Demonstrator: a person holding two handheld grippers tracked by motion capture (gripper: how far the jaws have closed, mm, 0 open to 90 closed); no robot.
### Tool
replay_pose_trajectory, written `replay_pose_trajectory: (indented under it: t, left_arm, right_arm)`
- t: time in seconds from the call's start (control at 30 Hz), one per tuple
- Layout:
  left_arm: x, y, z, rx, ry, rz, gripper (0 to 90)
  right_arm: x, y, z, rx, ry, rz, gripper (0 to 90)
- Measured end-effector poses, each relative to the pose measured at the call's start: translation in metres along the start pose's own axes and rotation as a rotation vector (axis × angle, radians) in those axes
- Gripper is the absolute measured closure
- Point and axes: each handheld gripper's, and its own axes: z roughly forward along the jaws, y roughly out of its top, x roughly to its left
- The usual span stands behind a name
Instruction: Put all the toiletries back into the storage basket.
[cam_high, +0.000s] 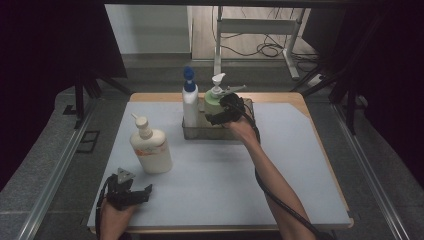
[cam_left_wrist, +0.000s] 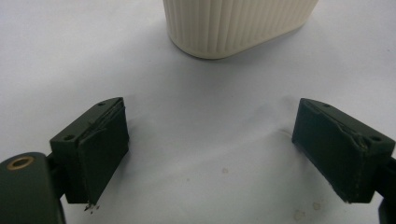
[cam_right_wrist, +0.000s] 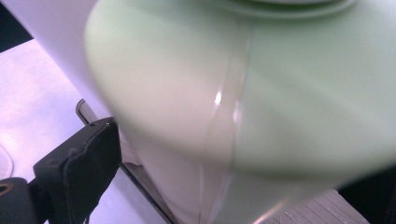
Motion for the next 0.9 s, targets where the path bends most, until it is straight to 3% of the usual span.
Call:
replay_pose_trajectory:
  t: [0.27,0.5,0.8,0.9]
  left_arm:
    - [0.000,0.000,0.000,-0.002,0.000,-0.001,10.6]
    - [0.000,0.000,0.000,-0.001,-0.001,0.000,10.6]
    - [0.000,0.000,0.000,0.001,0.000,0.001,10.6]
    - [0.000,0.000,0.000,0.000,0.000,0.000,10.6]
  right_arm:
    - [-0.002,-0.007,-0.012,-0.006,0.015,0.001,4.7]
    - [-0.005,-0.014,-0.022,0.011,0.038,0.013,13.9]
    - [-0.011,-0.027,-0.032,0.032,0.048,0.031,33.6]
    - [-0.014,-0.032,-0.036,0.037,0.056,0.027,44.9]
